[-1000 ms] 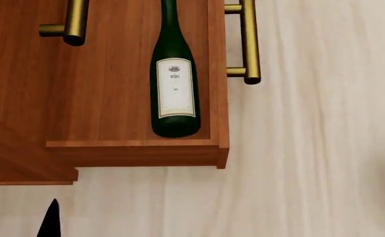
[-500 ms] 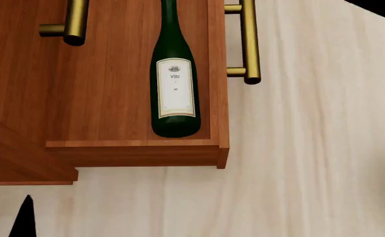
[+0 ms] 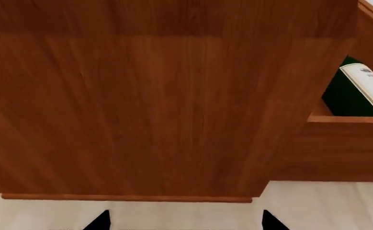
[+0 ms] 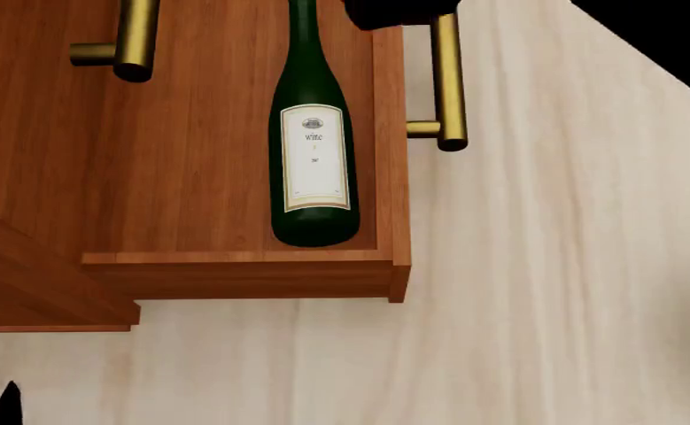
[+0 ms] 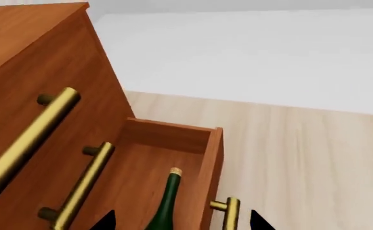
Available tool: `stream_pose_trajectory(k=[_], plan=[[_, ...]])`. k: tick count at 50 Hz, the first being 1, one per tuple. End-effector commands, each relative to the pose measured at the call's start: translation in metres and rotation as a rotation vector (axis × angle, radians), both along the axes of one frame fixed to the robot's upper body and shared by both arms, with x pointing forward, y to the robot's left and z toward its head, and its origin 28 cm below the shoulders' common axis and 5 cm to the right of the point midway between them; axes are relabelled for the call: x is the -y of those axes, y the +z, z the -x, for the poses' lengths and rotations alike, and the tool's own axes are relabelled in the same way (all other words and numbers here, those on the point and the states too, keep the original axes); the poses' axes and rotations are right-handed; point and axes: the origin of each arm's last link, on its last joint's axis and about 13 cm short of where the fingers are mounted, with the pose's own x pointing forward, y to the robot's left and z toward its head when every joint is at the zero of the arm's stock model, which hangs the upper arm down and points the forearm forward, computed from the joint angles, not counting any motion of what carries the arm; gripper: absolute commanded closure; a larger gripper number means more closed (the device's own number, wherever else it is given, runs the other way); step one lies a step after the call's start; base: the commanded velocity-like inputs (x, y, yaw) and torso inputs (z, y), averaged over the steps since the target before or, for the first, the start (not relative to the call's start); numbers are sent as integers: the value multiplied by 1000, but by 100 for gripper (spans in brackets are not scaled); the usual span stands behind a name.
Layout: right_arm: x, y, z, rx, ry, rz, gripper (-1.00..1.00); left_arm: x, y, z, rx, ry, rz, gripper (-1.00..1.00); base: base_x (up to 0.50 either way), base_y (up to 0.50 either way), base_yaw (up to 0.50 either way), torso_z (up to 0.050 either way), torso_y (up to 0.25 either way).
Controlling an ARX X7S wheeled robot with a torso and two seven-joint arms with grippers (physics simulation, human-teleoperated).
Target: Put the wine bottle in the bottom drawer of the cabinet.
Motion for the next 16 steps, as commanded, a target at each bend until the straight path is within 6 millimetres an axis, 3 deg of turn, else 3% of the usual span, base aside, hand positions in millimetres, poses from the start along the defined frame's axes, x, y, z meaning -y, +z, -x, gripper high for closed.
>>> stream_pose_trajectory(k=[1,6,16], plan=[[7,-18,44,76,-99,34,-100,-9,3,4,15,49,-11,-100,0,0,0,0,0],[10,-28,59,63,-106,32,-100,-9,8,2,25,63,-27,-100,0,0,0,0,0],[13,-43,70,52,-131,25,-100,-12,19,7,69,71,-28,-100,0,0,0,0,0]])
